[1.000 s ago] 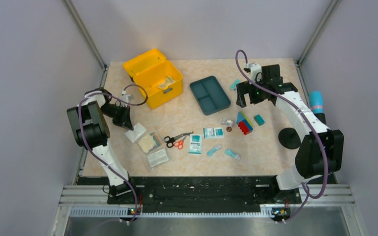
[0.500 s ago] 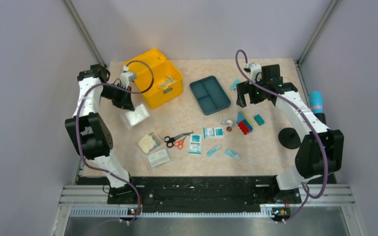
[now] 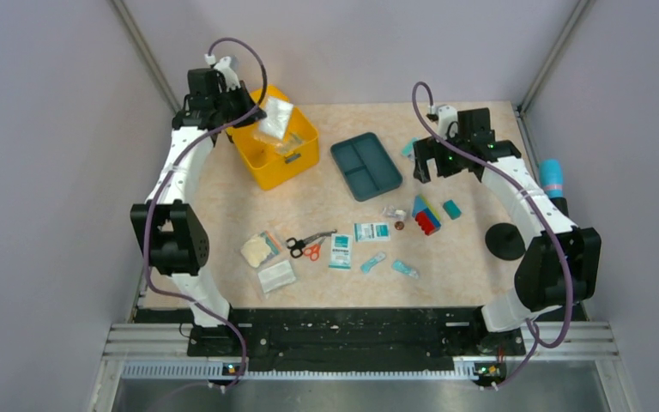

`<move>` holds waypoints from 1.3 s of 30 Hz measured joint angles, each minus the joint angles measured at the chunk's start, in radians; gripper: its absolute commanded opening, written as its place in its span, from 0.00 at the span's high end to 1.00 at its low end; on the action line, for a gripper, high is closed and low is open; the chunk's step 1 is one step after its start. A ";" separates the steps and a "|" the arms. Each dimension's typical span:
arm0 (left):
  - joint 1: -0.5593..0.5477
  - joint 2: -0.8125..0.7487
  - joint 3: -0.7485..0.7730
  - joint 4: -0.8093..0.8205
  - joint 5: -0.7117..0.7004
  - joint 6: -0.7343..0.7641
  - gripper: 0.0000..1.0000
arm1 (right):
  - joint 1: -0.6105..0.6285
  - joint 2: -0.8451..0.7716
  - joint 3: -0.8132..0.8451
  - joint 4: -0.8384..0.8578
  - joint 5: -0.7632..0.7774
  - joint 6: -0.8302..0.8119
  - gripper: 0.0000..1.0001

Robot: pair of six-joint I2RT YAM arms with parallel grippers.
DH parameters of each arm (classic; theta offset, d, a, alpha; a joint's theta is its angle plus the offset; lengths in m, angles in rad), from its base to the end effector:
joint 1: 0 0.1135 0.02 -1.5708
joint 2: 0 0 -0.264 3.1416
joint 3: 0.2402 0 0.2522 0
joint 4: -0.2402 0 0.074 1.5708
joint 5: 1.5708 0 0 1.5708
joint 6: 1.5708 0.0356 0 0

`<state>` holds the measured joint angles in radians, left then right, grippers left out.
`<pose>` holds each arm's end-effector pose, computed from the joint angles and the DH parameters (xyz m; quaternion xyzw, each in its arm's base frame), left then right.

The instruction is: Organize the medicine kit

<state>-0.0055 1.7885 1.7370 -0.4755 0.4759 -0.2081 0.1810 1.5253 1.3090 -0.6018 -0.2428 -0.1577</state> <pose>0.4160 -0.0186 0.3654 0.0317 0.8500 -0.2548 0.4599 0.3273 0.0686 0.3040 -0.1995 0.9025 0.1169 0.3635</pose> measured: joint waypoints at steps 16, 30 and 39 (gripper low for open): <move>-0.185 0.249 0.115 -0.023 -0.584 -0.717 1.00 | 0.000 0.000 0.016 -0.045 0.035 -0.011 0.04; -0.185 0.407 0.146 -0.056 -0.732 -0.895 0.99 | 0.000 0.002 0.021 -0.058 0.048 -0.018 0.04; -0.185 0.418 0.144 -0.005 -0.688 -0.865 0.51 | 0.000 0.008 0.022 -0.065 0.049 -0.018 0.04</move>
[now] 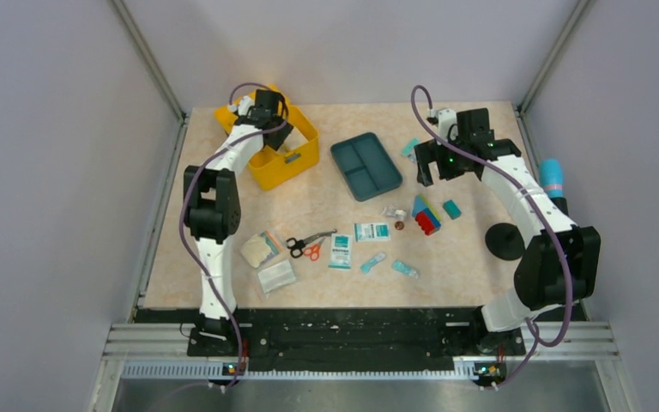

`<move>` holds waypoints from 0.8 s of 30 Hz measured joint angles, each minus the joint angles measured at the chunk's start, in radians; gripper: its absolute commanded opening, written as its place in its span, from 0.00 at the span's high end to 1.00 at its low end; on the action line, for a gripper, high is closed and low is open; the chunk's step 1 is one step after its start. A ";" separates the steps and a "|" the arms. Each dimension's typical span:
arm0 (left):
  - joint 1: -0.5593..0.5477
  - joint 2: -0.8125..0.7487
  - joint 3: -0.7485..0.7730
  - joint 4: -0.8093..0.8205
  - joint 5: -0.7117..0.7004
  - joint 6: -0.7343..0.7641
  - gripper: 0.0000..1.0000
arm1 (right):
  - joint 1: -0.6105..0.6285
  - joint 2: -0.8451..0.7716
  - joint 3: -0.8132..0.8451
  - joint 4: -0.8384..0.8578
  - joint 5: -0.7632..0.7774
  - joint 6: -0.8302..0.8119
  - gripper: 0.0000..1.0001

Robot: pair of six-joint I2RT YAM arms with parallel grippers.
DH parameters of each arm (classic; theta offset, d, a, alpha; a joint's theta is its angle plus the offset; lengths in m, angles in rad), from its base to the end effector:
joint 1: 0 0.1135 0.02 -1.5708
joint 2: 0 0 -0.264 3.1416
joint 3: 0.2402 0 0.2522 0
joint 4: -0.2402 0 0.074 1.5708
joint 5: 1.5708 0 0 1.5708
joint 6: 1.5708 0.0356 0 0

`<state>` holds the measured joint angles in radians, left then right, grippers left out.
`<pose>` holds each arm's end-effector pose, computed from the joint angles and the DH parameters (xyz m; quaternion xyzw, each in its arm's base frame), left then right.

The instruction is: Organize the medicine kit

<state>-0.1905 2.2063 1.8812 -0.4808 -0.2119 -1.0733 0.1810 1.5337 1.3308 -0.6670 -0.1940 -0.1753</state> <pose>0.4957 -0.0880 0.2261 -0.4298 0.8173 -0.1400 0.3574 0.3258 0.0666 0.3035 -0.1984 0.9141 0.0919 0.3414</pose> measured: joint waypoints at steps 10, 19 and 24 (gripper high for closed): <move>0.039 -0.290 -0.135 0.045 0.238 0.335 0.46 | 0.000 -0.001 0.000 0.001 -0.002 0.001 0.04; 0.090 -0.865 -0.680 0.026 0.565 1.104 0.43 | 0.000 -0.019 -0.027 0.013 -0.014 0.003 0.04; 0.087 -0.900 -0.890 -0.121 0.554 1.450 0.42 | 0.000 -0.020 -0.031 0.018 -0.021 0.004 0.04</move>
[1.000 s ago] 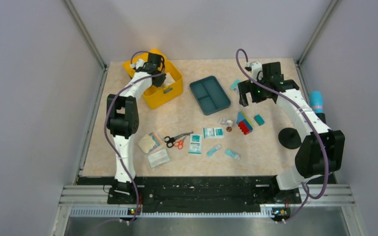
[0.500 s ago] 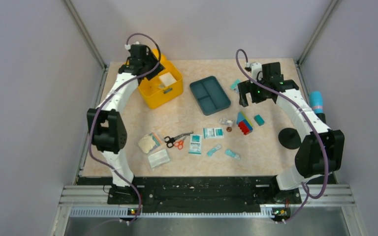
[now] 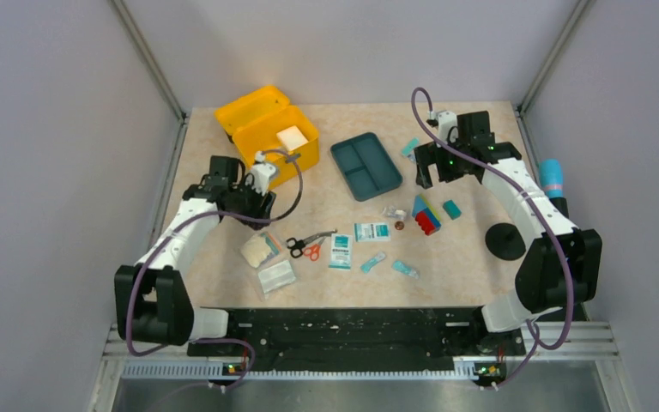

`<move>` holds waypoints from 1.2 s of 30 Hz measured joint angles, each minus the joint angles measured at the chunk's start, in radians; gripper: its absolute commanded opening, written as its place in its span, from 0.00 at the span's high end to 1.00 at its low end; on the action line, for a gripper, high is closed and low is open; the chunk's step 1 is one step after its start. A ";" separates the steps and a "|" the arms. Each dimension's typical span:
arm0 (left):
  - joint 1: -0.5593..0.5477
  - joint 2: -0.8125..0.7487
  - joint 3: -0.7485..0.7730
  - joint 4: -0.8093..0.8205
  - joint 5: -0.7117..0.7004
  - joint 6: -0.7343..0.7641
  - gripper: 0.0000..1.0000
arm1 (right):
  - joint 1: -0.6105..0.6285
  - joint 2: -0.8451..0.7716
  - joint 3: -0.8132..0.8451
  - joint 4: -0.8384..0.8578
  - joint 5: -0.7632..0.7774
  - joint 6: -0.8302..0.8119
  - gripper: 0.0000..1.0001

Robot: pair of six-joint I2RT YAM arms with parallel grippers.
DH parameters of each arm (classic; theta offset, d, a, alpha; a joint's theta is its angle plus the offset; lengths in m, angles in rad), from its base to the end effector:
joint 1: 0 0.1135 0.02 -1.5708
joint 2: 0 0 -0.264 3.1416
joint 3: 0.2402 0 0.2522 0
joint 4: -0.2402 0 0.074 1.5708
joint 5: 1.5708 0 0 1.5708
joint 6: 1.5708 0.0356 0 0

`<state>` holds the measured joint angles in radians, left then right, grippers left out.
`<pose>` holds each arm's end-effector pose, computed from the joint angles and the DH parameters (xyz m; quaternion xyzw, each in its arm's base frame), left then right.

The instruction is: Organize the medicine kit

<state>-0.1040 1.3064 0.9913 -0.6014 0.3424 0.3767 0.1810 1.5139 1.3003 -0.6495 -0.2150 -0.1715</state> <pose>0.2653 -0.0397 0.2641 0.2753 0.8933 -0.1168 0.3356 0.3211 0.0665 0.3011 -0.2001 0.9117 0.1023 0.3440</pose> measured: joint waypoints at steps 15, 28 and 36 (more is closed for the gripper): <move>0.087 0.321 -0.013 -0.159 -0.105 0.230 0.58 | 0.000 -0.017 -0.038 0.027 -0.014 0.007 0.04; 0.213 0.338 0.061 -0.306 0.068 0.388 1.00 | 0.000 -0.042 -0.051 0.029 -0.006 0.006 0.04; 0.212 0.278 0.346 -0.544 0.314 0.546 1.00 | 0.000 -0.042 -0.051 0.029 0.005 0.004 0.04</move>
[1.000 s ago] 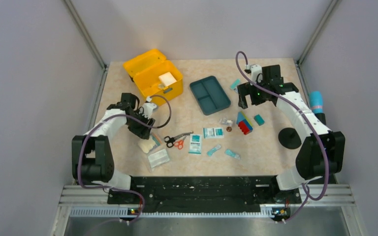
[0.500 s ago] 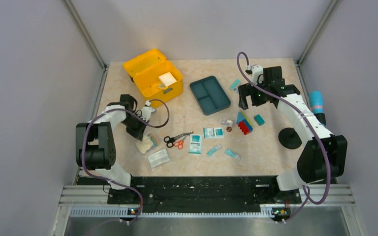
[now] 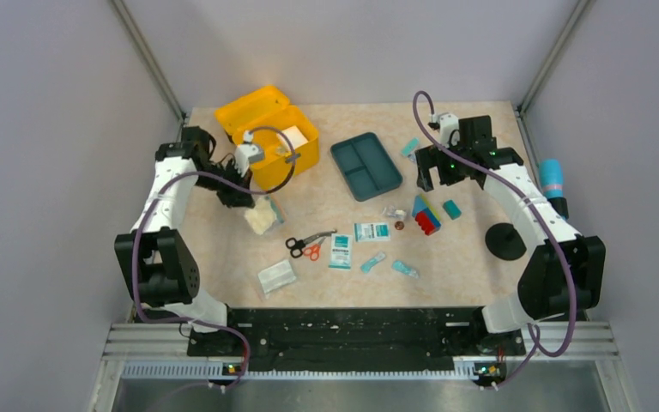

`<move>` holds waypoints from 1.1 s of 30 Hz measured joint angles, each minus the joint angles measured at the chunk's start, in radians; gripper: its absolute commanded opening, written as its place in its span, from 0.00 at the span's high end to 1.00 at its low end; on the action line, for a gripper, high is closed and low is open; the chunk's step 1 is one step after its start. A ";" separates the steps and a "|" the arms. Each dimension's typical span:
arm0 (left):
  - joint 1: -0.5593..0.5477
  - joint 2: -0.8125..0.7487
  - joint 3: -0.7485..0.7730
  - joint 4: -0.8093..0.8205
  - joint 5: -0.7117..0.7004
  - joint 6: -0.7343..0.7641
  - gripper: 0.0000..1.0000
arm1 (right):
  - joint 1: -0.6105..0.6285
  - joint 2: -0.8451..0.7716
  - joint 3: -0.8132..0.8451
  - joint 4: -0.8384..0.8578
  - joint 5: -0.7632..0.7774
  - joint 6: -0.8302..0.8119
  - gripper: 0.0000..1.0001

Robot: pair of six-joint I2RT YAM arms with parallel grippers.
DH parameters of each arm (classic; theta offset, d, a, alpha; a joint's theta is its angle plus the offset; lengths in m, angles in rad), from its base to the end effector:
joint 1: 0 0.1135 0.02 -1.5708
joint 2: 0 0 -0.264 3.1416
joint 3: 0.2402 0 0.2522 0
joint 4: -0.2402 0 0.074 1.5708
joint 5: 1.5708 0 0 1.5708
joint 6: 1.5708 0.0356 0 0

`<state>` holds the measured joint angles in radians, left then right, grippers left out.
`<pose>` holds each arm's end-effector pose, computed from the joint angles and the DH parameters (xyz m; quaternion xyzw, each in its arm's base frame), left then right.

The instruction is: Organize the medicine kit

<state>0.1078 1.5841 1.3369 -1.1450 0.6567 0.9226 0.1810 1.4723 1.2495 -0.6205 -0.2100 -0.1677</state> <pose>0.2945 0.0100 0.2751 0.4000 0.8542 -0.2379 0.2317 0.3120 0.0646 0.2993 -0.1979 0.9089 0.1003 0.3532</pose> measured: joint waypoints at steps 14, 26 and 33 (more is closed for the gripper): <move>-0.072 0.113 0.234 0.733 -0.129 -1.250 1.00 | 0.000 0.000 0.000 0.002 0.000 -0.005 0.04; -0.197 0.380 0.419 0.731 -0.516 -1.712 1.00 | 0.000 0.000 0.000 0.002 0.000 -0.005 0.03; -0.216 0.425 0.465 0.696 -0.672 -1.777 1.00 | 0.000 -0.001 0.000 -0.002 0.004 -0.005 0.04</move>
<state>-0.1081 2.0087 1.8019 -0.4492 -0.0151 -0.8547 0.1810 1.4712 1.2495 -0.6220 -0.2062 -0.1730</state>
